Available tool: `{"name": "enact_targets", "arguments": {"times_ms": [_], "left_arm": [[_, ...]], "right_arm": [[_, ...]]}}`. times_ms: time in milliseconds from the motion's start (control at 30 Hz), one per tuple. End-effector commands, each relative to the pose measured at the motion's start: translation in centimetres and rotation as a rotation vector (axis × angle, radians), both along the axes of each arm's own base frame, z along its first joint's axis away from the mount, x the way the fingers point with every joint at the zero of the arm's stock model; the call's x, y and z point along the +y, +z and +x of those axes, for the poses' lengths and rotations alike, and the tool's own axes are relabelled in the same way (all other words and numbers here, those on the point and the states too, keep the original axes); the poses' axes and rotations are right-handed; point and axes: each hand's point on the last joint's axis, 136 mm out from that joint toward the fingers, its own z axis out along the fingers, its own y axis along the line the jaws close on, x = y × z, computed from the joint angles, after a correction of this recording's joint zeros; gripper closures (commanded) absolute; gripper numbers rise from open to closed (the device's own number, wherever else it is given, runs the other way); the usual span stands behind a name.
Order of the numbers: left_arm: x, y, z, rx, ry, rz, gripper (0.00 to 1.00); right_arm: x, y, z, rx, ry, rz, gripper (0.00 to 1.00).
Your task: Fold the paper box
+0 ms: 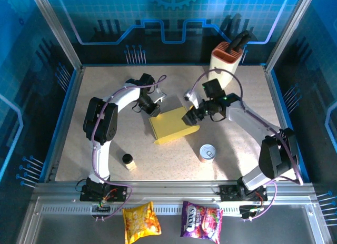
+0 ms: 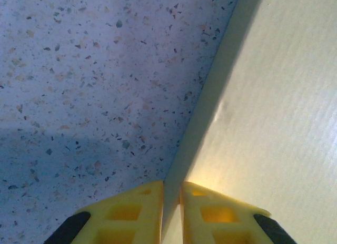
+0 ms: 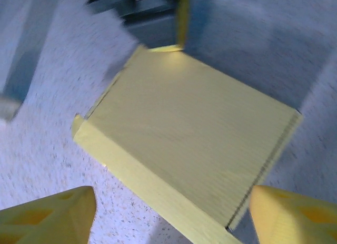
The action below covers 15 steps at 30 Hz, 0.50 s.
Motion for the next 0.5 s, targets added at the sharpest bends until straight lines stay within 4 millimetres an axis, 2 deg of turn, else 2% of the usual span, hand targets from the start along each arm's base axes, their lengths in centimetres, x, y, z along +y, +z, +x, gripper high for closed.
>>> {"name": "enact_targets", "arguments": {"times_ms": [0, 100, 200, 467], "left_arm": [[0.6, -1.1, -0.3, 0.027, -0.012, 0.029, 0.83], [0.7, -1.1, -0.3, 0.026, -0.012, 0.034, 0.84], [0.7, -1.1, -0.2, 0.018, -0.011, 0.038, 0.84], [1.2, -1.4, 0.2, 0.005, -0.007, 0.073, 0.85]], "right_arm": [[2.3, -0.8, -3.9, -0.253, 0.415, -0.075, 0.15], [2.7, -2.3, -5.3, -0.353, 0.593, -0.153, 0.12], [2.9, -3.5, -5.8, -0.424, 0.711, -0.196, 0.11], [2.9, -6.6, -5.1, -0.444, 0.823, -0.271, 0.09]]}}
